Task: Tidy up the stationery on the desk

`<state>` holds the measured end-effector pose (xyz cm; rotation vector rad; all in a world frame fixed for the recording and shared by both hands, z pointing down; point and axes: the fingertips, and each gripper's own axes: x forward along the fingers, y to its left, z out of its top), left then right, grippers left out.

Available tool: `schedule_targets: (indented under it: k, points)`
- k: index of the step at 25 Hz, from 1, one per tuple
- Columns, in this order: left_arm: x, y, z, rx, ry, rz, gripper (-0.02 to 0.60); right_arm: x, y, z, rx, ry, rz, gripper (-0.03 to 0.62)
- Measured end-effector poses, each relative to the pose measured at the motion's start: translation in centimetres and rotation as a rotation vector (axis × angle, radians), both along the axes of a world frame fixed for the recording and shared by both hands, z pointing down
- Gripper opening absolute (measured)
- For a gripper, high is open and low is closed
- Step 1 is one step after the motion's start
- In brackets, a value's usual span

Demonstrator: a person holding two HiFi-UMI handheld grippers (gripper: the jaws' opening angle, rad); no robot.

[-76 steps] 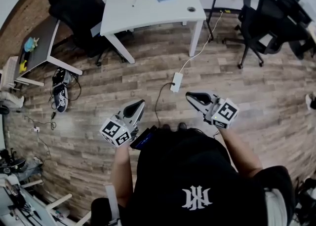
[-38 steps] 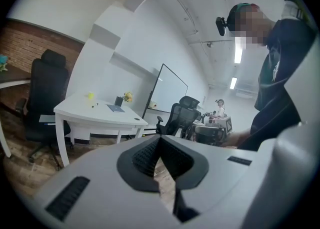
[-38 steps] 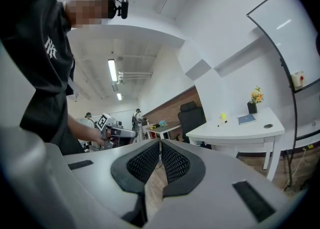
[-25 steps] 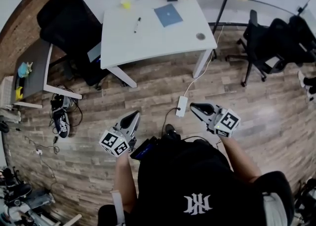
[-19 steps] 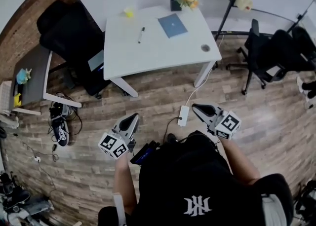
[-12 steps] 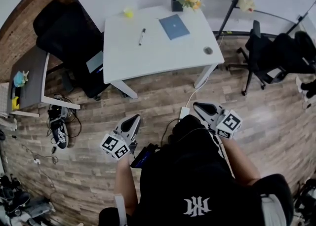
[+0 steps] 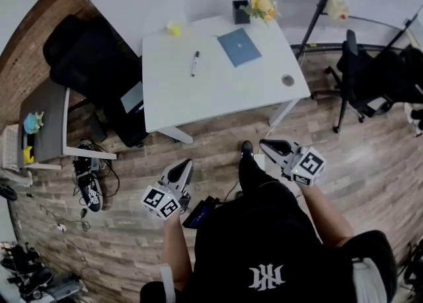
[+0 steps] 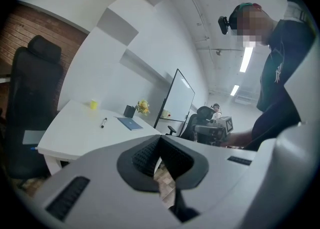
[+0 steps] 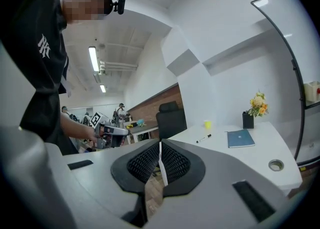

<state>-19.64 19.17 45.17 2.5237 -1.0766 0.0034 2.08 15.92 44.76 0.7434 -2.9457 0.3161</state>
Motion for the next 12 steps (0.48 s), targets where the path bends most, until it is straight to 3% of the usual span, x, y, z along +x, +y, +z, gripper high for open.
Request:
schedule_targets:
  k: [6,12]
  points:
    - [0.5,-7.2,0.5,-0.024,-0.011,0.009,-0.003,0.0,-6.7,-0.2,0.0,-0.003,-0.004,0.038]
    - [3.0,-15.0,-0.8,-0.03,-0.053,0.04,-0.003,2.2,-14.3,0.9,-0.009,0.074,0.009,0.038]
